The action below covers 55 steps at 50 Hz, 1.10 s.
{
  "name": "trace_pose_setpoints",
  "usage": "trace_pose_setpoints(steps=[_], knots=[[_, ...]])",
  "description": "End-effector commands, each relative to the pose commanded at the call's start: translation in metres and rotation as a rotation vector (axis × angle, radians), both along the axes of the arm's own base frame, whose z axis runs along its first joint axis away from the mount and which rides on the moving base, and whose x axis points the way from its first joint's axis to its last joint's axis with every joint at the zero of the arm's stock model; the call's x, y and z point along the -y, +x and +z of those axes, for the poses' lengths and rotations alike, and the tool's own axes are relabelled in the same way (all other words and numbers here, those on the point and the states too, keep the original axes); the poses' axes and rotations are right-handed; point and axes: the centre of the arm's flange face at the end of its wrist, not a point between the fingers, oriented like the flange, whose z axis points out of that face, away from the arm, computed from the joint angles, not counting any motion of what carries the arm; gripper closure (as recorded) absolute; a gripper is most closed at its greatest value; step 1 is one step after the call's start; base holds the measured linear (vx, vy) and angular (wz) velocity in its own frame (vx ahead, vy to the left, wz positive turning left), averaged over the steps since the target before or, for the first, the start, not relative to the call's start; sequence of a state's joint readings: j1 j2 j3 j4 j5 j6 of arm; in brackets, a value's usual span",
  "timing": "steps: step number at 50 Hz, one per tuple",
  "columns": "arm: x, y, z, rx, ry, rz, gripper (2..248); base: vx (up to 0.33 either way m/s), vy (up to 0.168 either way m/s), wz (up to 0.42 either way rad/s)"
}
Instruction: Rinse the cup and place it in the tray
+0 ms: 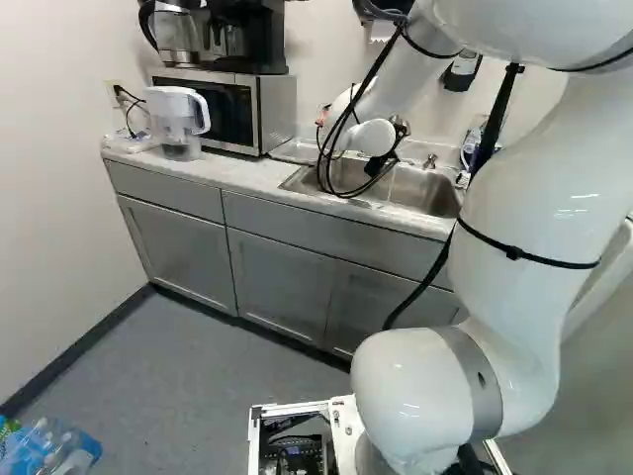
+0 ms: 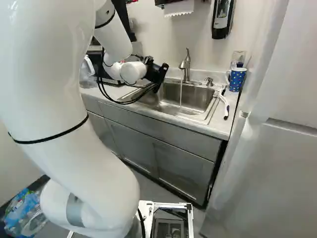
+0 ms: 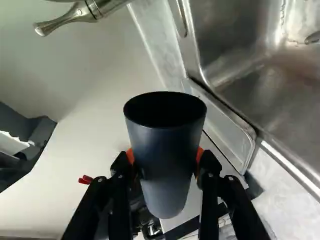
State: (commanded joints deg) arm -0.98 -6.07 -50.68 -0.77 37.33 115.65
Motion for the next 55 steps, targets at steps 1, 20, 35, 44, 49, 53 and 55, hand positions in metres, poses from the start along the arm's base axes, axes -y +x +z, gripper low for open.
trace_pose_setpoints(steps=[1,20,35,44,49,53,55], knots=[[0.0000,0.0000,0.0000,0.000,-0.010,0.001,125,0.000,0.000,0.000],[0.0000,0.0000,0.0000,-0.002,-0.206,0.029,125,0.000,0.000,0.000],[0.0000,0.0000,0.0000,-0.003,-0.360,0.051,125,0.000,0.000,0.000],[0.0000,0.0000,0.0000,-0.004,-0.454,0.064,125,0.000,0.000,0.000],[0.0000,0.0000,0.0000,-0.005,-0.506,0.072,125,0.000,0.000,0.000],[0.0000,0.0000,0.0000,-0.005,-0.547,0.078,125,0.000,0.000,0.000],[0.0000,0.0000,0.0000,-0.005,-0.568,0.080,125,0.000,0.000,0.000]])
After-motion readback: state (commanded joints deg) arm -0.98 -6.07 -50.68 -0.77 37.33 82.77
